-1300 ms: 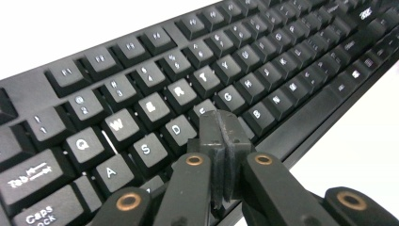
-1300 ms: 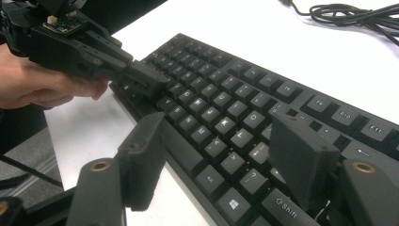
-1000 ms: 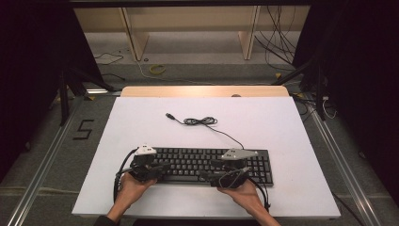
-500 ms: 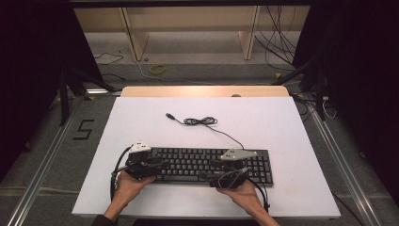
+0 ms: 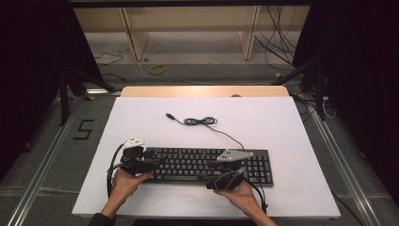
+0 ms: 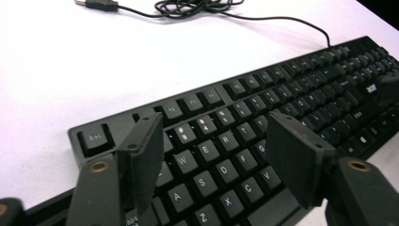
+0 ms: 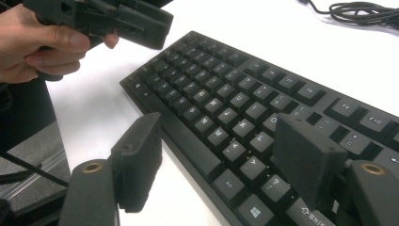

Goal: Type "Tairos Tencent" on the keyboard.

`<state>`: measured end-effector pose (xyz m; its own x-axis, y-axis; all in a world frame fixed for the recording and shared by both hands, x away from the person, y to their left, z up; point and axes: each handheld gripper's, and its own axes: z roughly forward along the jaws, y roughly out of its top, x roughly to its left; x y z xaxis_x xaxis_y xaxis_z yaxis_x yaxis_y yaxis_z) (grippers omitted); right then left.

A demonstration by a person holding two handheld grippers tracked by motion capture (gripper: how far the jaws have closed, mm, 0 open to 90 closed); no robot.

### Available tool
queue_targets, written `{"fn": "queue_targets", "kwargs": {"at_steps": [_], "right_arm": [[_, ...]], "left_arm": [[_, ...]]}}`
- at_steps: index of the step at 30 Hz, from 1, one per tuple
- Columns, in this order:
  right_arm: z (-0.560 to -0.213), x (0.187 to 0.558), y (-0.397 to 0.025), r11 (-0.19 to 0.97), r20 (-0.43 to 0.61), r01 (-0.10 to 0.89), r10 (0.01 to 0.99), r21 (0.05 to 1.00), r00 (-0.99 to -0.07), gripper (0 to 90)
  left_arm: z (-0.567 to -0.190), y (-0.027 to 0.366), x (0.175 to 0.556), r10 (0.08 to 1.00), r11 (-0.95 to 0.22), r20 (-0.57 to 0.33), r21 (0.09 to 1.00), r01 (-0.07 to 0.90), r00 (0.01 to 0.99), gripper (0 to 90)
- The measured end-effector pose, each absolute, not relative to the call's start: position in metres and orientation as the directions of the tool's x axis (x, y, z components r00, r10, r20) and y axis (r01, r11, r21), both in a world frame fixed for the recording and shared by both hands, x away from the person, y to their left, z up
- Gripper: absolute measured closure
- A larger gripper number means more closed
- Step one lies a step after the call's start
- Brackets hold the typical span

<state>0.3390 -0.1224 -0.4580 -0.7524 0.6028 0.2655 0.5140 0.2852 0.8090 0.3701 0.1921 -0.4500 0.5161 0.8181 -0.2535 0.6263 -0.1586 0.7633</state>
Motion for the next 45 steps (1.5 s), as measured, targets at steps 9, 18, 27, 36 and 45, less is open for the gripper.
{"fn": "queue_targets", "kwargs": {"at_steps": [9, 18, 27, 36, 45], "right_arm": [[-0.458, 0.338, -0.120, 0.287, 0.266, 0.511, 0.597, 0.810, -0.757, 32.7], [-0.458, 0.337, -0.118, 0.290, 0.266, 0.510, 0.593, 0.810, -0.760, 32.7], [-0.458, 0.336, -0.118, 0.287, 0.265, 0.506, 0.592, 0.813, -0.761, 32.6], [-0.457, 0.336, -0.119, 0.283, 0.261, 0.500, 0.592, 0.819, -0.762, 32.3], [-0.456, 0.335, -0.119, 0.282, 0.258, 0.496, 0.592, 0.821, -0.764, 32.3]], "left_arm": [[-0.449, 0.193, 0.377, 0.828, -0.154, -0.245, 0.766, 0.624, 0.505, 44.1], [-0.457, 0.184, 0.382, 0.813, -0.209, -0.227, 0.747, 0.631, 0.537, 73.5], [-0.466, 0.174, 0.386, 0.796, -0.262, -0.216, 0.719, 0.644, 0.565, 88.8], [-0.471, 0.170, 0.389, 0.797, -0.280, -0.212, 0.701, 0.656, 0.566, 88.9], [-0.477, 0.166, 0.387, 0.803, -0.311, -0.176, 0.691, 0.653, 0.569, 89.1]]}}
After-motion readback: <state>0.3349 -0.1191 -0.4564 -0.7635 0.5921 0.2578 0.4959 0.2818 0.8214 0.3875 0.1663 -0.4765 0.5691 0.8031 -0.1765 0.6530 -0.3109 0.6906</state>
